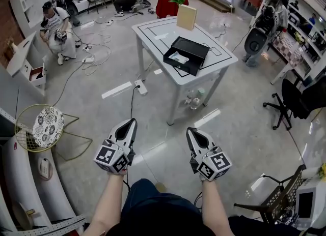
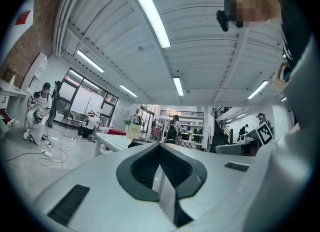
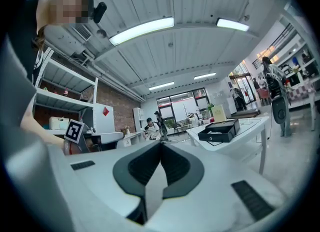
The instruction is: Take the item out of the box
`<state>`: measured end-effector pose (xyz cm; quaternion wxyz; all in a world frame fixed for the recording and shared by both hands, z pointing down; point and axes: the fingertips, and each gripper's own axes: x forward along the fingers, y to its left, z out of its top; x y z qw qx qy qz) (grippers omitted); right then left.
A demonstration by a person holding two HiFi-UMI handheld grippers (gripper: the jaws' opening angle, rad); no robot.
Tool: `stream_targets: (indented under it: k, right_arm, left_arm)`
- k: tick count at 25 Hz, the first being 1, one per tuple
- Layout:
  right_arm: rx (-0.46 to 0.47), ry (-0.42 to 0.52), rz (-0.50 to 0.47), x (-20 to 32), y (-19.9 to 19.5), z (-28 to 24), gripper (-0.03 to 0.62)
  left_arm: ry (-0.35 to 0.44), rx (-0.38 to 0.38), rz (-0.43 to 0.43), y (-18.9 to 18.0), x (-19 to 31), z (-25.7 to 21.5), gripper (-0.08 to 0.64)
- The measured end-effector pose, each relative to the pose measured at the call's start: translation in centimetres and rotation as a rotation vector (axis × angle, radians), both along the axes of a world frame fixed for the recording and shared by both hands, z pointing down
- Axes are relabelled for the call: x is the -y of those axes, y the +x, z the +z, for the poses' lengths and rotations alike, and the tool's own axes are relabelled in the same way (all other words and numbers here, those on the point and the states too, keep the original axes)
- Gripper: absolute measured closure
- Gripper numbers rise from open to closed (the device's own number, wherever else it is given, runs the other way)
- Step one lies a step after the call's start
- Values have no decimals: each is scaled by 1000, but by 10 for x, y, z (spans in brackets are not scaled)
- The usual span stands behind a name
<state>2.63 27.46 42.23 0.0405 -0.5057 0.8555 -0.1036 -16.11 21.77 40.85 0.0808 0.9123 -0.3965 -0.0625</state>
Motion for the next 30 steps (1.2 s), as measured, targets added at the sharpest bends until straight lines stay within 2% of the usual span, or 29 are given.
stream_targets:
  k: [7,16,30]
  right_arm:
    - [45,-22,-3,7,3,13,589]
    - [60,-51,7,26,15,20,589]
    - [62,-37,12,115,30,13,589]
  left_arm:
    - [-16,18,-5,3,4,8,548]
    - [-46,21,12,18,28,20,548]
    - [-33,17,68,48,125,14,548]
